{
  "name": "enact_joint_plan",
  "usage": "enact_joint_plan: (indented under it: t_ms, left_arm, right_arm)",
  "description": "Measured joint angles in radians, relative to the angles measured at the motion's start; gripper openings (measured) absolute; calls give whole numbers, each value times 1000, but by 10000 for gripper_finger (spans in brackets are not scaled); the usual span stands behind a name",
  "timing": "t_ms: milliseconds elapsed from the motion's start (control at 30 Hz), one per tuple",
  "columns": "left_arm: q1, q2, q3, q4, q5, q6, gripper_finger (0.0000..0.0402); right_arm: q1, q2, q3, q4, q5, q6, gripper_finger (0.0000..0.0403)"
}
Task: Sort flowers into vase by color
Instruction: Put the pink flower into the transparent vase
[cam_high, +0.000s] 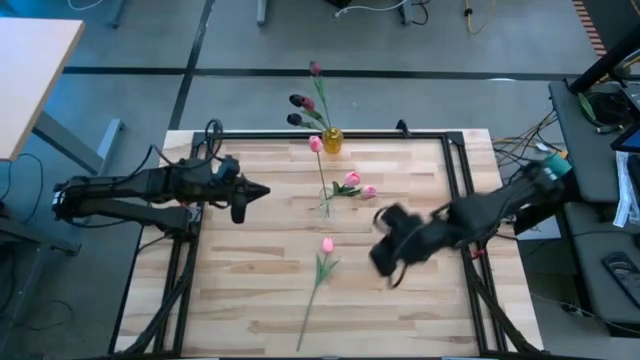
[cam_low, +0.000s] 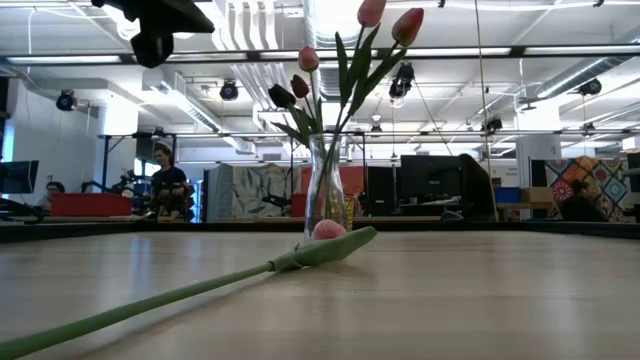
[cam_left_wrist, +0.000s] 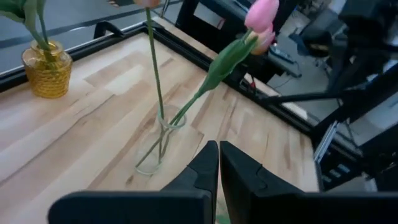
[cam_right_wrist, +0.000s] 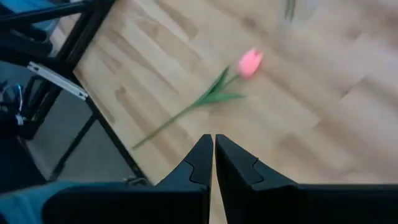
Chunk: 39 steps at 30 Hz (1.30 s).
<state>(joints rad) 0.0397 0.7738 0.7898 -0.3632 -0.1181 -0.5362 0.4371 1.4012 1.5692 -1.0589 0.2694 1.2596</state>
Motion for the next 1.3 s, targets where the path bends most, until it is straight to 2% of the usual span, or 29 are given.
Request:
enact_joint_plan:
  t_ms: [267, 500, 600, 833, 967, 1100, 1300]
  left_arm:
    - [34, 29, 0, -10, 34, 38, 0]
    - [42, 28, 0, -41, 79, 56, 0]
    - [44, 22, 0, -61, 79, 56, 0]
    - [44, 14, 0, -74, 83, 55, 0]
    - [44, 9, 0, -74, 83, 53, 0]
    - [45, 6, 0, -74, 82, 53, 0]
    - [47, 5, 0, -75, 79, 53, 0]
  right_arm:
    - [36, 238, 10, 228, 5, 215, 13]
    - [9, 372, 14, 320, 5, 350, 19]
    - [-7, 417, 14, 342, 5, 397, 47]
    - [-57, 521, 15, 390, -15, 491, 143]
    - [-79, 570, 15, 392, -18, 564, 174]
    - [-94, 616, 15, 391, -17, 606, 179]
    - [-111, 683, 15, 398, -7, 617, 159]
